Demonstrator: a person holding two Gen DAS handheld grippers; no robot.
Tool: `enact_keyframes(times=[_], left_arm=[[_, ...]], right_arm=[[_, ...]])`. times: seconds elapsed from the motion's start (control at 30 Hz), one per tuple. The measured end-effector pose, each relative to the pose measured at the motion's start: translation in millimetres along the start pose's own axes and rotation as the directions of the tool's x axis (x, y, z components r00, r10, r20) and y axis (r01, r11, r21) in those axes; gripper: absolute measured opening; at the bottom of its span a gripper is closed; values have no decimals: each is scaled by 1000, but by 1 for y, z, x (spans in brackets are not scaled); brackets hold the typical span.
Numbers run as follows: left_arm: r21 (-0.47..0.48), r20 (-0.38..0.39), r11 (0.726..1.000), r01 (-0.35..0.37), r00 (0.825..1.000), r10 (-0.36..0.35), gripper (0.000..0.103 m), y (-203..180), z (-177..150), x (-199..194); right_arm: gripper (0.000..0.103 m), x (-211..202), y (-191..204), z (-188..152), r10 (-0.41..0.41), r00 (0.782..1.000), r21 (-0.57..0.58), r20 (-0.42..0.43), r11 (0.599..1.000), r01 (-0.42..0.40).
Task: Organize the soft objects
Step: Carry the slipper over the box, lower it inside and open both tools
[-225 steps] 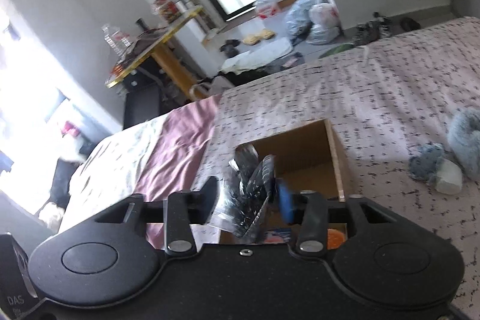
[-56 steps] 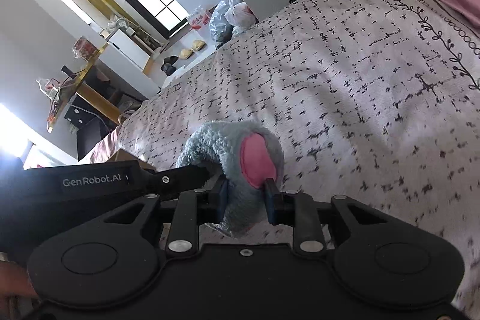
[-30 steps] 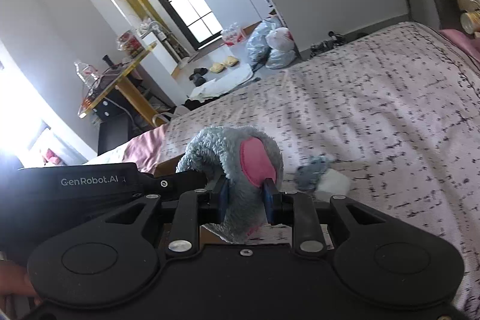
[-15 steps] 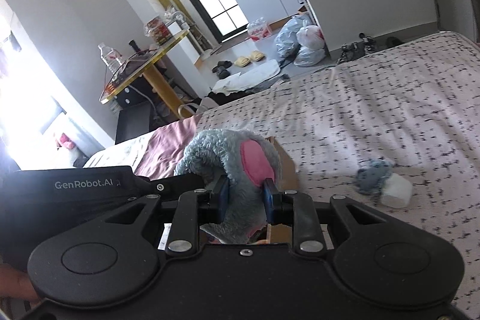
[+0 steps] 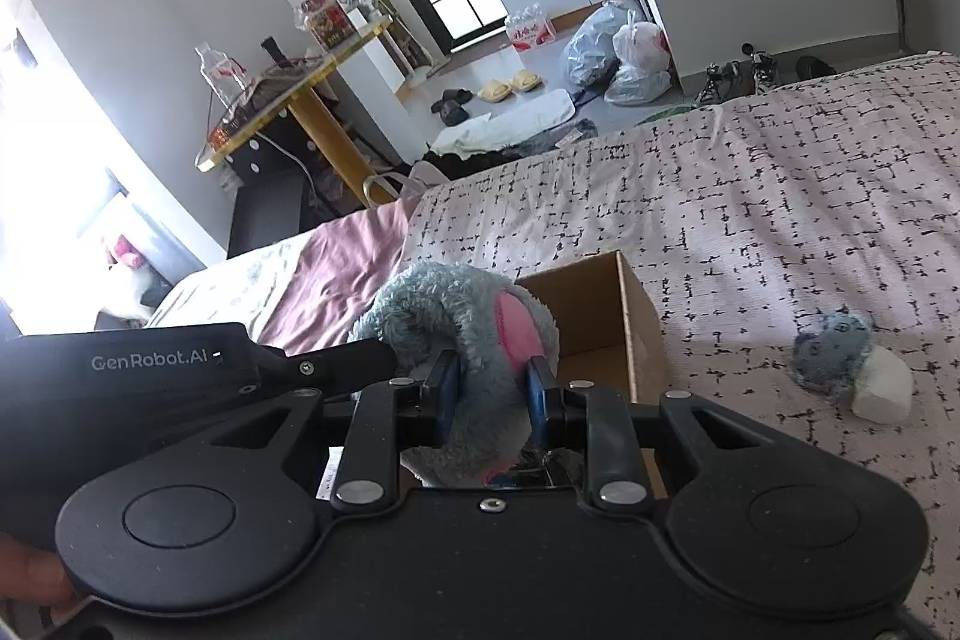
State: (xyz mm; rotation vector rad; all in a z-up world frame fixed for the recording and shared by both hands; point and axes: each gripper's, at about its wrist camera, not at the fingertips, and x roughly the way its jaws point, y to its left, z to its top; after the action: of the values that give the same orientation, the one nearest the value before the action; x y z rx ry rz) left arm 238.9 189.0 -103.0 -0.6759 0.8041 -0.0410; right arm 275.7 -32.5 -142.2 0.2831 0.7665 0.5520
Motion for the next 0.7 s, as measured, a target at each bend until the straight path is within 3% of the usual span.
enact_keyframes(times=[0.5,0.57,0.63,0.7], left_arm=[[-30,-22,998,-51,998,50,20,33,27,30],[-20,-12,995,-102,995,102,21,33,30,29],[18,30,988,-154,988,153,25,28,31,21],[15,28,988,-156,987,156,25,27,32,17]], right_arm=[[26,51,5,3,14,998,32,-55,999,-12],[34,55,5,4,-16,995,27,-96,999,19],[50,53,3,4,-33,994,30,-107,999,36],[50,47,-3,3,-34,995,48,-97,998,39]])
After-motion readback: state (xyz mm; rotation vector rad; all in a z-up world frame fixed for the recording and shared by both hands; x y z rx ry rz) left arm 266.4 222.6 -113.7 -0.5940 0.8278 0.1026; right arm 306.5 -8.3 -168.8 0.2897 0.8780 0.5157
